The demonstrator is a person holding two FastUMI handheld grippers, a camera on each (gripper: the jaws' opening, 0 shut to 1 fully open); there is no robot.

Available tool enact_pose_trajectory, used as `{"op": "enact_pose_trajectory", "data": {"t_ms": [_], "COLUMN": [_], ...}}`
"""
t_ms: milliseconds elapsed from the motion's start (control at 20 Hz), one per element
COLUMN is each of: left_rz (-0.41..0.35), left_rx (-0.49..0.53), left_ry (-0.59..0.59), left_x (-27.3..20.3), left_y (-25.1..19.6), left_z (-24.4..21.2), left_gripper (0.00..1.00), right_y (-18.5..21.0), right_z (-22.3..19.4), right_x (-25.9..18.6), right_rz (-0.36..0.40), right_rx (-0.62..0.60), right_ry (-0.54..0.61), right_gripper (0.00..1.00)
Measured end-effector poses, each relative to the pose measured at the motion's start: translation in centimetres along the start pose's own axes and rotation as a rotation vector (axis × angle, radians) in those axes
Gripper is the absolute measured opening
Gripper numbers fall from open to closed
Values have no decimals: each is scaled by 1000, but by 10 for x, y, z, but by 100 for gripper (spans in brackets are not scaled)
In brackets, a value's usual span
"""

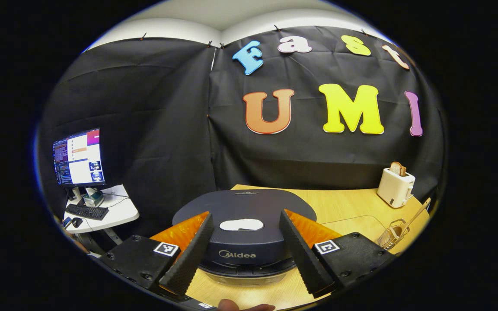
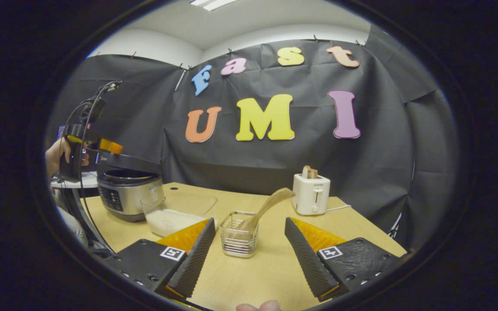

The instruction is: Close the left gripper, press the button to open the rice cooker; take a wooden spoon from the chopstick holder with the right hand, scoop a spoonful of rice and pour it into the rice cooker, then put the wooden spoon back into the chopstick holder.

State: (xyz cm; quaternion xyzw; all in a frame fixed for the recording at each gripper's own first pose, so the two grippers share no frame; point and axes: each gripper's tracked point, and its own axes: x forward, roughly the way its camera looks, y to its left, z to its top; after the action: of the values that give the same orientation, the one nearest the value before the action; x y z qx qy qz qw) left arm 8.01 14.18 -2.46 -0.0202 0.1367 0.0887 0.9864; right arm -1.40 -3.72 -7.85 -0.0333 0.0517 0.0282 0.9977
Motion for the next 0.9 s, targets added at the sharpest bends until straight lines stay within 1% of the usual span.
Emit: {"op": "enact_pose_trajectory", "data": {"t_ms": [300, 400, 450, 500, 550, 700, 750, 800, 850, 900], "left_rz": [17, 13, 9, 6, 1, 1, -4, -18, -34, -44], "left_rx": [4, 3, 6, 5, 22, 27, 34, 34, 24, 16], "left_ry": [-32, -20, -3, -2, -32, -68, -76, -75, -39, -64], "left_x": [-1, -2, -1, -3, -2, -1, -2, 0, 0, -4], "left_y": [0, -1, -2, -2, -2, -3, -2, -3, -4, -5], "left_z": [-19, -26, -32, -34, -30, -32, -32, -33, -43, -43], "left_gripper": [98, 98, 98, 98, 98, 99, 98, 92, 97, 96], "right_y": [-1, 3, 5, 7, 8, 16, 18, 22, 28, 32], "right_z": [-3, -5, -6, -8, -7, -8, -10, -12, -15, -19], "right_x": [10, 14, 17, 19, 21, 27, 28, 31, 34, 36], "right_rz": [1, 9, 16, 22, 25, 37, 43, 53, 69, 76], "right_rx": [2, 1, 1, 1, -1, -4, -4, 1, 8, 11], "right_ry": [19, 20, 28, 31, 30, 29, 32, 35, 41, 53], "right_gripper": [96, 96, 92, 92, 95, 95, 95, 92, 95, 92]}}
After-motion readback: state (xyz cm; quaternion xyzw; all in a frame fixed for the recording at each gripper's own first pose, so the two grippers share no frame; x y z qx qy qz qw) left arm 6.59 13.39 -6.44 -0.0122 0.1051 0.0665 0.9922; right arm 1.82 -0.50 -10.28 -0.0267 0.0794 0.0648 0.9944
